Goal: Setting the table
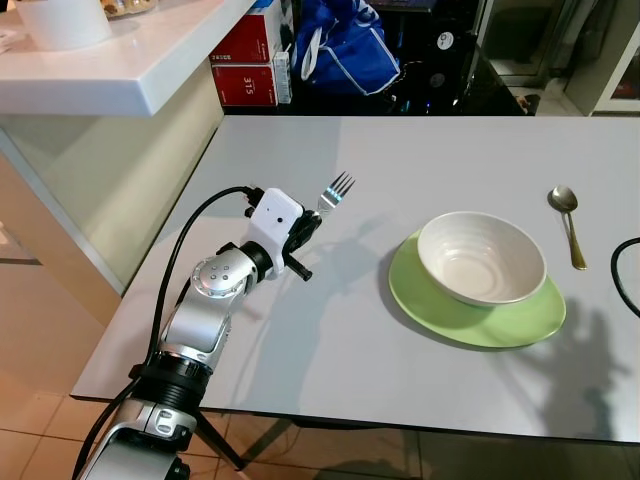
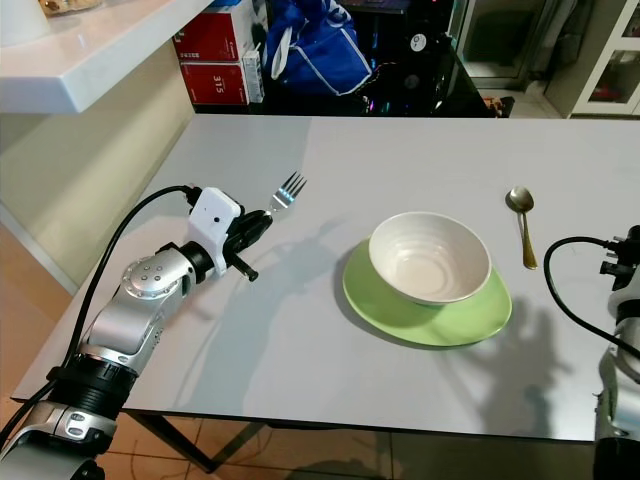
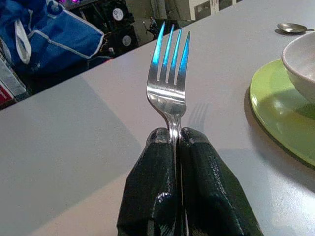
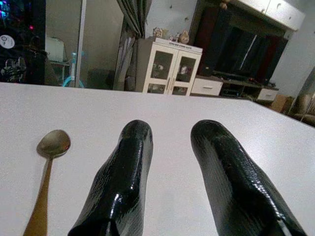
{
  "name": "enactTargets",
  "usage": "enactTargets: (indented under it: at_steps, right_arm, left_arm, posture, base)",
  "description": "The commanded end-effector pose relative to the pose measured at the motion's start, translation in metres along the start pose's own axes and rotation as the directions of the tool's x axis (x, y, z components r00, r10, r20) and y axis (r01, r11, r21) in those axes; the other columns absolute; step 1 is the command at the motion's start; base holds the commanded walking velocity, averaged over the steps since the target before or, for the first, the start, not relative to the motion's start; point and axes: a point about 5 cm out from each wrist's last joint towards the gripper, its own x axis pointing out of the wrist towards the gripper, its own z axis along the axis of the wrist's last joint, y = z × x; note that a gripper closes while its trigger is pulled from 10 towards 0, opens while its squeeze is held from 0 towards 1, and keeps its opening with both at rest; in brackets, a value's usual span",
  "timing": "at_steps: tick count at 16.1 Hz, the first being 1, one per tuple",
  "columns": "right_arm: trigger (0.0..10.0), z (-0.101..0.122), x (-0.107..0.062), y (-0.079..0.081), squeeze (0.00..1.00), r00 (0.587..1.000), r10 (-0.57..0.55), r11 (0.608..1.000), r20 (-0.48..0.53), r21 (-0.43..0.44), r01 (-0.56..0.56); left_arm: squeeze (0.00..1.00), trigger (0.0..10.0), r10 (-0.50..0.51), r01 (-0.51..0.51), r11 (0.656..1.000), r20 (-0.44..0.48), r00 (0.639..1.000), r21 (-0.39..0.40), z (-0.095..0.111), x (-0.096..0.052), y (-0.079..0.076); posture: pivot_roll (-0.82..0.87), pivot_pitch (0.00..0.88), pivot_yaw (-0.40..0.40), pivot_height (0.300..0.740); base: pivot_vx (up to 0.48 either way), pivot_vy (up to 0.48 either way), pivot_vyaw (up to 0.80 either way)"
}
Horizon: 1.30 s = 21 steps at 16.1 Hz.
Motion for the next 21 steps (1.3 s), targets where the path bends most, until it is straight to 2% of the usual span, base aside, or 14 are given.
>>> enactTargets:
  at_steps: [1,4,7,10,11,12,14,15,17,18,21]
  right_arm:
    - [10.0,0.007,0.001,0.004,0.0,0.999,-0.002,1.0,0.036,0.014,0.001]
    - [10.0,0.019,0.004,-0.007,0.0,0.995,-0.039,0.999,0.089,-0.008,0.04]
    - [10.0,0.024,0.006,-0.013,0.0,0.99,-0.078,0.996,0.113,-0.033,0.083]
    - [10.0,0.032,0.008,-0.014,0.0,0.987,-0.082,0.995,0.141,-0.052,0.09]
    - [10.0,0.035,0.009,-0.016,0.0,0.985,-0.09,0.994,0.148,-0.049,0.098]
    - [10.0,0.04,0.01,-0.016,0.0,0.982,-0.095,0.993,0.164,-0.049,0.104]
    - [10.0,0.043,0.011,-0.017,0.0,0.98,-0.096,0.993,0.172,-0.049,0.106]
    - [10.0,0.045,0.012,-0.017,0.0,0.979,-0.093,0.993,0.179,-0.055,0.104]
    - [10.0,0.048,0.012,-0.018,0.0,0.979,-0.089,0.993,0.184,-0.061,0.101]
    - [10.0,0.048,0.011,-0.018,0.0,0.979,-0.087,0.993,0.186,-0.063,0.1]
    - [10.0,0.045,0.009,-0.014,0.0,0.981,-0.082,0.994,0.178,-0.062,0.094]
  left_arm:
    - [0.0,10.0,-0.013,0.013,0.999,0.018,1.0,0.029,0.009,0.004,0.003]
    - [0.0,10.0,-0.024,0.023,0.999,0.03,0.999,0.036,0.015,0.01,0.003]
    - [0.0,10.0,-0.035,0.034,0.999,0.033,0.999,0.026,0.016,0.016,-0.003]
    - [0.0,10.0,-0.023,0.025,0.999,0.048,0.999,-0.038,0.02,0.025,-0.003]
    - [0.0,10.0,-0.008,0.011,0.999,0.057,0.998,-0.051,0.023,0.031,-0.003]
    - [0.0,10.0,0.025,-0.016,0.994,0.077,0.997,-0.104,0.031,0.04,-0.001]
    - [0.0,10.0,0.055,-0.042,0.988,0.085,0.995,-0.147,0.035,0.048,0.0]
    - [0.0,10.0,0.082,-0.063,0.977,0.086,0.993,-0.204,0.038,0.055,-0.002]
    - [0.0,10.0,0.081,-0.059,0.97,0.082,0.993,-0.236,0.042,0.066,-0.01]
    - [0.0,10.0,0.07,-0.049,0.972,0.086,0.994,-0.23,0.044,0.067,-0.012]
    - [0.0,10.0,-0.043,0.063,0.985,0.129,0.991,-0.161,0.06,0.075,-0.025]
  posture:
    - [-0.12,0.0,0.09,0.74]
    - [-0.14,0.0,0.105,0.74]
    - [-0.15,0.0,0.101,0.74]
    - [-0.15,0.0,0.091,0.74]
    - [-0.16,0.0,0.089,0.74]
    - [-0.16,0.0,0.085,0.74]
    - [-0.16,0.0,0.085,0.74]
    - [-0.18,0.0,0.079,0.74]
    - [-0.19,0.0,0.076,0.74]
    - [-0.19,0.0,0.08,0.74]
    - [-0.19,0.0,0.092,0.74]
  base:
    - [0.0,0.0,0.0]
    - [0.0,0.0,0.0]
    - [0.0,0.0,0.0]
    - [0.0,0.0,0.0]
    - [0.0,0.0,0.0]
    - [0.0,0.0,0.0]
    - [0.0,0.0,0.0]
    - [0.0,0.0,0.0]
    - [0.0,0.0,0.0]
    - [0.0,0.0,0.0]
    - [0.0,0.0,0.0]
